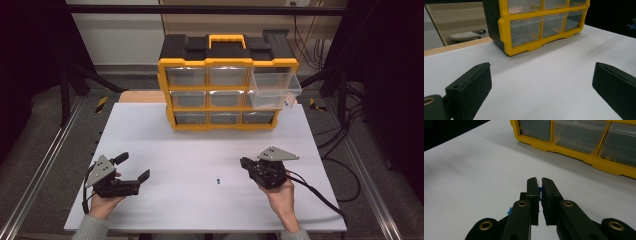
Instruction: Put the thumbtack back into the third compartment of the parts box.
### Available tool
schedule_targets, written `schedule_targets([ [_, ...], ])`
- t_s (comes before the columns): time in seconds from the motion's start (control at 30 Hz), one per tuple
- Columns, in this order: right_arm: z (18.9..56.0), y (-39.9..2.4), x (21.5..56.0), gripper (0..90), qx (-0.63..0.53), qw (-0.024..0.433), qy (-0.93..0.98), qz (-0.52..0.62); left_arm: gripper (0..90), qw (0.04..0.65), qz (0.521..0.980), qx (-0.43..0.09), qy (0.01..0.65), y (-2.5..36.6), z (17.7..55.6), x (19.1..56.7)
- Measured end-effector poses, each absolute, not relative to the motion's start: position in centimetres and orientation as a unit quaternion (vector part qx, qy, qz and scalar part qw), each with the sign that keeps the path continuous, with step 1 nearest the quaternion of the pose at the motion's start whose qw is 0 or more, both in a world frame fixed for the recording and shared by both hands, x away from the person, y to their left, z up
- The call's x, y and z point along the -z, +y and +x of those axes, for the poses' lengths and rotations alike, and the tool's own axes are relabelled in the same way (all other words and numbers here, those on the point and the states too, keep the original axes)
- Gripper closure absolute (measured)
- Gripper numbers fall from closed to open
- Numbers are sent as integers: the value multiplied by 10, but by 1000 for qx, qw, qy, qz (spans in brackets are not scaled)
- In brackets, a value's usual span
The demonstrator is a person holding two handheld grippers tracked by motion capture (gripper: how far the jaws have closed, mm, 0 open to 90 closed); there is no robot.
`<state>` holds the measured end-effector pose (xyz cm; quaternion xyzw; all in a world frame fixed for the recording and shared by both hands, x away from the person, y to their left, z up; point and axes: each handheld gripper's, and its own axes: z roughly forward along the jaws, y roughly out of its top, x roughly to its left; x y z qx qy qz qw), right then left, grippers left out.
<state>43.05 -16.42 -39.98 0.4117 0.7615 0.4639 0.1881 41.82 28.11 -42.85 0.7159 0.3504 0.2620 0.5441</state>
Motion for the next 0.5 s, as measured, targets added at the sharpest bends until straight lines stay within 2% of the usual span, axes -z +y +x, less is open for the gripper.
schedule_targets([
  [0.5,433,-179,384,850,-477,200,748,416,19,543,717,-263,350,281,418,429],
])
